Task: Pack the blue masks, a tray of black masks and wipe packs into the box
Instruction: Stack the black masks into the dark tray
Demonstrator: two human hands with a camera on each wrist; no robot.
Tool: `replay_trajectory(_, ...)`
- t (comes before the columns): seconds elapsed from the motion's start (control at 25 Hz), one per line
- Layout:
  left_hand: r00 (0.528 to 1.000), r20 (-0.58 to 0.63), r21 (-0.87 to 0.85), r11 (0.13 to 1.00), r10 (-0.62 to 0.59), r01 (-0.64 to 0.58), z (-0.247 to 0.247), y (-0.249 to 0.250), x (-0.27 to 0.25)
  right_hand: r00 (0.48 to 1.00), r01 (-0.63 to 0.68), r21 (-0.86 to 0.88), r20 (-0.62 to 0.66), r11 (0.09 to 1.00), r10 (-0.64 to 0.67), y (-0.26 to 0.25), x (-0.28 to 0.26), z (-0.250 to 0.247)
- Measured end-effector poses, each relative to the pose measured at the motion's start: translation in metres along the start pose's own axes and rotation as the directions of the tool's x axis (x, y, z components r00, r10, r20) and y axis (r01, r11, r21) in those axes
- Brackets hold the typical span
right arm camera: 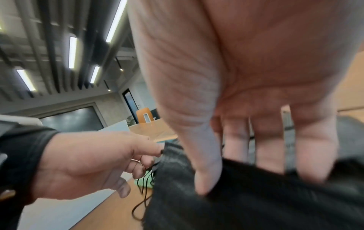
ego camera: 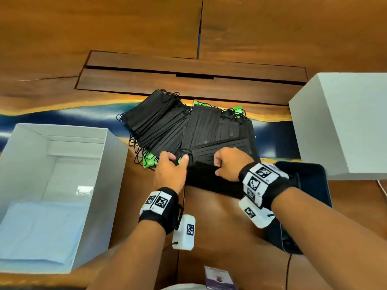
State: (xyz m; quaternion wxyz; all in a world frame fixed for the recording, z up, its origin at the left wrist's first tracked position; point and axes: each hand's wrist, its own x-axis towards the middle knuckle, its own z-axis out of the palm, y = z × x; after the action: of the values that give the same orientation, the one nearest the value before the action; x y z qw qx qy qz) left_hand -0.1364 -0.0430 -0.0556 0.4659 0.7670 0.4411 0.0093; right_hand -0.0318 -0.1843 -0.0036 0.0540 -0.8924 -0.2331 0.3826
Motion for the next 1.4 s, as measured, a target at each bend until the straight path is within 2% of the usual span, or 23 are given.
replay_trajectory(0.08,0.989,-0.032,0.039,0.989,0.143,-0.142,-0.005,0.007,0.008,0.993,0.08,-0.078,0.098,0.994,-0.072,0.001,-0.008,-0.021)
replay_trajectory(0.16,0.936,0.098,0.219,0.91,0.338,-0.352,-0.002,0.018,0.017,0.986,0.115,-0.13,0.133,0.985,-0.097,0.001,-0.011,-0.039)
replay_trajectory(0.24,0.835,0.339,0.421,0.724,0.433,-0.546,0.006,0.029,0.02,0.981,0.111,-0.15,0.174,0.982,-0.085,0.003,-0.011,-0.045)
replay_trajectory(0.32,0.741,0.492,0.514,0.534,0.457,-0.671,0.016,0.035,0.02,0.971,0.103,-0.145,0.231,0.984,-0.068,0.004,-0.011,-0.039)
replay_trajectory(0.4,0.698,0.538,0.539,0.444,0.473,-0.716,0.023,0.035,0.02,0.959,0.102,-0.127,0.277,0.987,-0.063,0.007,-0.013,-0.029)
replay_trajectory(0.6,0.656,0.561,0.544,0.372,0.504,-0.752,0.027,0.033,0.017,0.962,0.079,-0.083,0.267,0.993,-0.054,0.017,-0.012,-0.023)
replay_trajectory(0.68,0.661,0.545,0.537,0.391,0.516,-0.748,0.027,0.033,0.018,0.964,0.082,-0.077,0.258,0.994,-0.059,0.018,-0.013,-0.024)
replay_trajectory(0.72,0.668,0.516,0.516,0.427,0.537,-0.742,0.025,0.033,0.019,0.966,0.083,-0.07,0.252,0.994,-0.063,0.019,-0.013,-0.026)
replay_trajectory(0.8,0.715,0.38,0.41,0.585,0.587,-0.699,0.018,0.037,0.017,0.966,0.095,-0.042,0.244,0.995,-0.082,0.019,-0.017,-0.032)
replay_trajectory(0.88,0.818,0.27,0.179,0.808,0.508,-0.561,0.008,0.043,0.019,0.966,0.134,-0.024,0.227,0.991,-0.125,0.015,-0.024,-0.038)
replay_trajectory(0.92,0.855,0.289,0.033,0.888,0.431,-0.458,0.002,0.044,0.022,0.965,0.16,-0.018,0.214,0.987,-0.152,0.013,-0.028,-0.042)
replay_trajectory(0.96,0.862,0.358,-0.102,0.933,0.358,-0.345,-0.004,0.045,0.025,0.964,0.186,-0.017,0.197,0.982,-0.179,0.009,-0.032,-0.046)
replay_trajectory(1.04,0.803,0.529,-0.239,0.956,0.276,-0.171,-0.017,0.049,0.028,0.963,0.239,-0.048,0.136,0.97,-0.231,0.002,-0.038,-0.053)
replay_trajectory(1.08,0.757,0.596,-0.249,0.958,0.268,-0.144,-0.023,0.05,0.031,0.961,0.272,-0.086,0.077,0.958,-0.266,0.0,-0.039,-0.055)
replay_trajectory(1.16,0.655,0.708,-0.215,0.965,0.262,-0.153,-0.032,0.055,0.032,0.942,0.327,-0.14,-0.027,0.935,-0.334,-0.003,-0.038,-0.057)
replay_trajectory(1.24,0.569,0.785,-0.14,0.965,0.246,-0.223,-0.04,0.062,0.029,0.923,0.373,-0.128,-0.05,0.919,-0.382,-0.006,-0.036,-0.056)
replay_trajectory(1.28,0.557,0.795,-0.106,0.959,0.241,-0.263,-0.043,0.065,0.027,0.918,0.39,-0.116,-0.031,0.914,-0.395,-0.007,-0.034,-0.055)
replay_trajectory(1.32,0.565,0.787,-0.099,0.955,0.247,-0.28,-0.046,0.066,0.027,0.917,0.397,-0.091,-0.002,0.913,-0.399,-0.008,-0.034,-0.054)
replay_trajectory(1.4,0.619,0.739,-0.199,0.964,0.266,-0.176,-0.048,0.064,0.027,0.927,0.373,0.039,0.029,0.927,-0.374,-0.007,-0.035,-0.051)
